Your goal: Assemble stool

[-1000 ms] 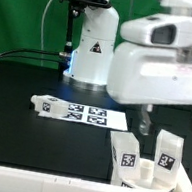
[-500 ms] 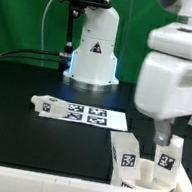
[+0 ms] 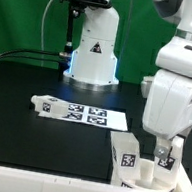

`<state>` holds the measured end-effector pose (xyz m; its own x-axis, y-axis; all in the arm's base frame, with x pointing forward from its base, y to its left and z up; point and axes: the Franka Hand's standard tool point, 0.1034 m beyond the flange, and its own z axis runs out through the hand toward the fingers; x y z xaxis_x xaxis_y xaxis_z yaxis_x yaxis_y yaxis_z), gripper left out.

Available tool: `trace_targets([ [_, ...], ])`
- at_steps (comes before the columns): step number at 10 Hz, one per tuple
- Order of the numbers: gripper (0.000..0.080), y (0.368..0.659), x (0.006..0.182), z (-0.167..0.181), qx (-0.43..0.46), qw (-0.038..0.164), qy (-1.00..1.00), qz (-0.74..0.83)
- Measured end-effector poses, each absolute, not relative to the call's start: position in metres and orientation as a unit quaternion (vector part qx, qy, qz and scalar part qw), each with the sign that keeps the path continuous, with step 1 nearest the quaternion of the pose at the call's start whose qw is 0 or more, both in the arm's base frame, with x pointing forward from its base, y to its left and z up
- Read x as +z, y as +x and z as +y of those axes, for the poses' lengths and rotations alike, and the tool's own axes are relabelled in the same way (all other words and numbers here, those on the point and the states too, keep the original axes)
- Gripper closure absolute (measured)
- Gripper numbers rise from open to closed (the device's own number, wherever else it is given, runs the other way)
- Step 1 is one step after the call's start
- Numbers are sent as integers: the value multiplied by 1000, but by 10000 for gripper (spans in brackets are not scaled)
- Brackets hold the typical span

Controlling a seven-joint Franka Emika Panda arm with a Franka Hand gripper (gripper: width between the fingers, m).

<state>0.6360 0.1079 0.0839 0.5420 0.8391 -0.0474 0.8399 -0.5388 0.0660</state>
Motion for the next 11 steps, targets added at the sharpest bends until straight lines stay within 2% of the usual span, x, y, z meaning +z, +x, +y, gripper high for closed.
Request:
trace_targets([
  [1, 457, 636, 84, 107, -5, 40, 882, 470],
  [3, 466, 637, 84, 105, 6, 39, 930, 365],
  [4, 466, 638, 83, 101, 18, 31, 955, 296],
  [7, 466, 640, 83, 97, 19, -20, 999, 26],
  [11, 466, 641, 82, 99, 19, -21, 993, -117],
])
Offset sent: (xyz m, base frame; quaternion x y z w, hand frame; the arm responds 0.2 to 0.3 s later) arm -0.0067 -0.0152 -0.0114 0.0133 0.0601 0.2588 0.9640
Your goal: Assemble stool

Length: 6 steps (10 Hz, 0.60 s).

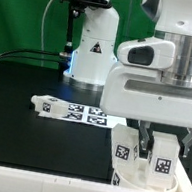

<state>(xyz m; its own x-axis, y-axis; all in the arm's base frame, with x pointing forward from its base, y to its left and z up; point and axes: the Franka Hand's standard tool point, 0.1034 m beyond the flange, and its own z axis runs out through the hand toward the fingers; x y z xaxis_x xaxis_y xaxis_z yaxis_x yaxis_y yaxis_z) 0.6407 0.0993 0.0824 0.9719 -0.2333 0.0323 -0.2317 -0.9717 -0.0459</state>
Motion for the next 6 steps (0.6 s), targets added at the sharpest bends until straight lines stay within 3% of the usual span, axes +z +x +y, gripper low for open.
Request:
trace_targets([
  [2, 465, 639, 81, 105, -35, 27, -944, 327],
  [6, 465, 639, 81, 105, -33, 40, -883, 467],
])
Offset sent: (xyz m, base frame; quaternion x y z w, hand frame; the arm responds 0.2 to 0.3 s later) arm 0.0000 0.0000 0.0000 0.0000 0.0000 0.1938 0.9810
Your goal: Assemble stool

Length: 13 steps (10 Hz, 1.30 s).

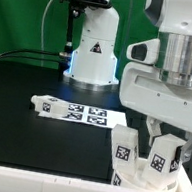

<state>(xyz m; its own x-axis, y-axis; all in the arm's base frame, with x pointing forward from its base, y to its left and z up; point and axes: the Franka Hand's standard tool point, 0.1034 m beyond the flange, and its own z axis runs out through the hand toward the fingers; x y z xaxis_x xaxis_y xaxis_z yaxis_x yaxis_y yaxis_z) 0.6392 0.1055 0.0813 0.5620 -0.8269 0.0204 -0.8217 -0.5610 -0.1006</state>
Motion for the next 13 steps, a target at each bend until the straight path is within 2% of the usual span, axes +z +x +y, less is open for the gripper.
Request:
trace_targets([
  [3, 465, 640, 79, 112, -29, 72, -723, 686],
  [4, 465, 639, 79, 113, -29, 84, -701, 708],
  [7, 465, 639, 79, 116, -15, 92, -644, 760],
  [8, 465, 640, 79, 118, -2, 105, -559, 822],
  [11, 465, 641, 77, 125, 10, 117, -509, 853],
  [12, 383, 640, 77, 126, 9, 118, -518, 847],
  [13, 250, 640, 77, 126, 7, 118, -536, 836],
])
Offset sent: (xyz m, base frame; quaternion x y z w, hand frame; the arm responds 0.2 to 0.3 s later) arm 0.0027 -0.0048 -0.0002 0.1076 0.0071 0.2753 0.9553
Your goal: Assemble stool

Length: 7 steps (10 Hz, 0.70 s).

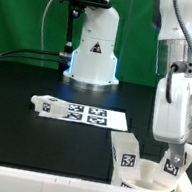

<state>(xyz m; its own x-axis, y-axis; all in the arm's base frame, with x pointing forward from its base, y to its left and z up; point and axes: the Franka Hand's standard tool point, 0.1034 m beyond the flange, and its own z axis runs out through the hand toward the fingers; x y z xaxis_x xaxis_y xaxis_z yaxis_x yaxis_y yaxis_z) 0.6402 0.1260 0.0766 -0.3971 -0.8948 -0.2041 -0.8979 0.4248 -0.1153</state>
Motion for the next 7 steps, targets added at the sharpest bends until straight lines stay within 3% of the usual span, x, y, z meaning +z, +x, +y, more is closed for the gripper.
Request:
trace_targets([
  [1, 250, 640, 79, 125, 5, 116, -578, 808],
  [2, 170, 640, 85, 123, 2, 117, -622, 774],
  [4, 156, 638, 101, 122, 6, 114, -767, 631],
  [7, 150, 638, 98, 120, -7, 112, -818, 564],
])
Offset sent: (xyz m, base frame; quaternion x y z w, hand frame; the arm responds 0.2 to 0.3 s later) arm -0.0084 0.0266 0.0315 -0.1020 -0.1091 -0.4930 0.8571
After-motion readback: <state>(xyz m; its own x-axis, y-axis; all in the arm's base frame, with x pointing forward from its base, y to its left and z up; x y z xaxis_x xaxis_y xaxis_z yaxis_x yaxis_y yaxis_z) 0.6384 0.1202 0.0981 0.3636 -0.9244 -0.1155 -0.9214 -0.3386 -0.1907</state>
